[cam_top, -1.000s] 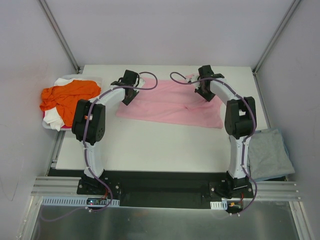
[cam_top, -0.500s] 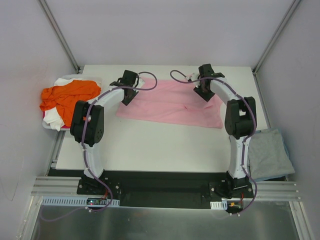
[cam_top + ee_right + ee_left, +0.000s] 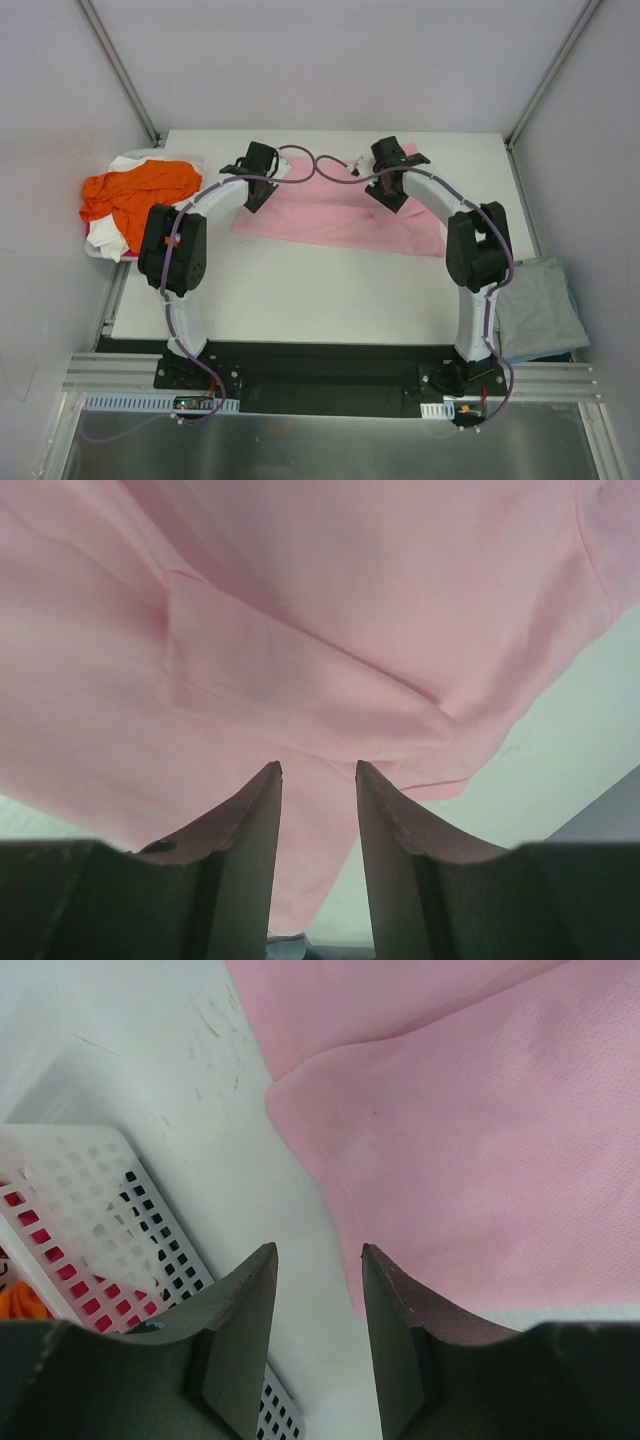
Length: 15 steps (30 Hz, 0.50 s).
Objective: Fold and stack the t-shirts
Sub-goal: Fold the tshirt
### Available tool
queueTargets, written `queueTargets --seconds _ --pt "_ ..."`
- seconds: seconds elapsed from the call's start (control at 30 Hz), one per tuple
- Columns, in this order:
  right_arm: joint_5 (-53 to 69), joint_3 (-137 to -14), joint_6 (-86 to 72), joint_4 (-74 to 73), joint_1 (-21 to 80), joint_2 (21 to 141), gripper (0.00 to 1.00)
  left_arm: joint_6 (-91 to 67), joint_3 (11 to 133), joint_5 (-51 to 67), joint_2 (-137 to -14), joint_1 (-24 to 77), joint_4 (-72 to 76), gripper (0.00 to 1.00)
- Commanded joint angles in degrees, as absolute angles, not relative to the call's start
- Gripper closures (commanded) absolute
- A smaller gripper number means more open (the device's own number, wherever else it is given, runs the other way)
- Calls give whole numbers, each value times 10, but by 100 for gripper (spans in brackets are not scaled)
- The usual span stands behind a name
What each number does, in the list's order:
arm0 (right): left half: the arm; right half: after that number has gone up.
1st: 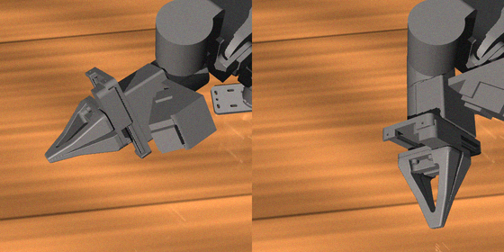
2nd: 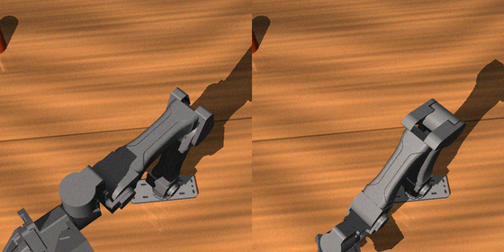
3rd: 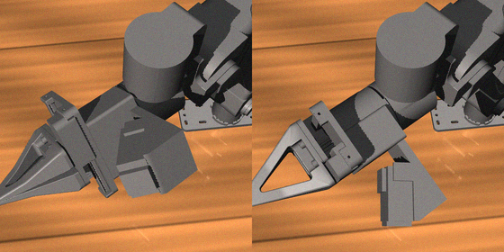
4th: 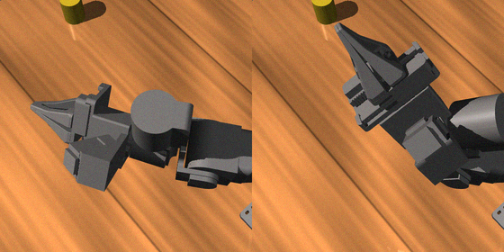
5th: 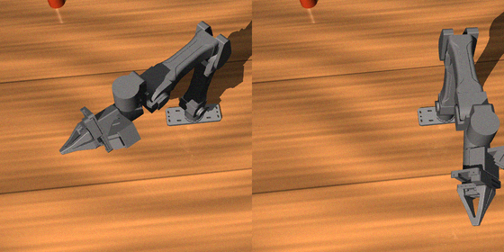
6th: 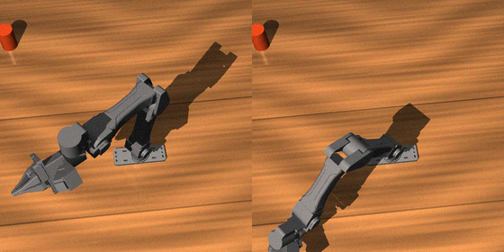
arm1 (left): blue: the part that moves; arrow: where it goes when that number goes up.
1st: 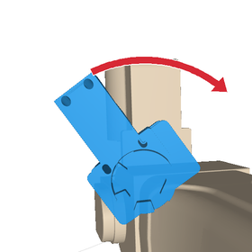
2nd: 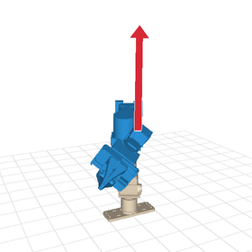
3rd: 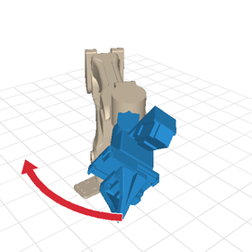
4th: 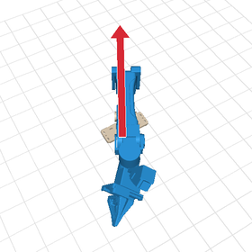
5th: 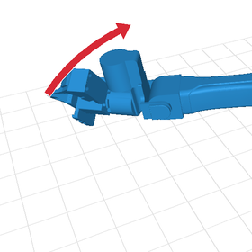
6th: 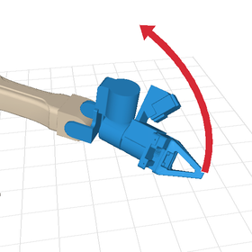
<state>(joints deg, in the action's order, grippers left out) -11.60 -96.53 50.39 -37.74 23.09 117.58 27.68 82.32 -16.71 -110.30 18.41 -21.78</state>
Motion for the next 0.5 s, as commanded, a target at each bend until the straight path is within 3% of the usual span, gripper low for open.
queueTargets --seconds 0.0,0.47 --pt "-128 -991 494 -400 251 1165 62 272 817 -167 -1067 186 -218 60" --pt "-118 -944 489 -389 267 1173 64 277 817 -163 -1085 146 -207 59"
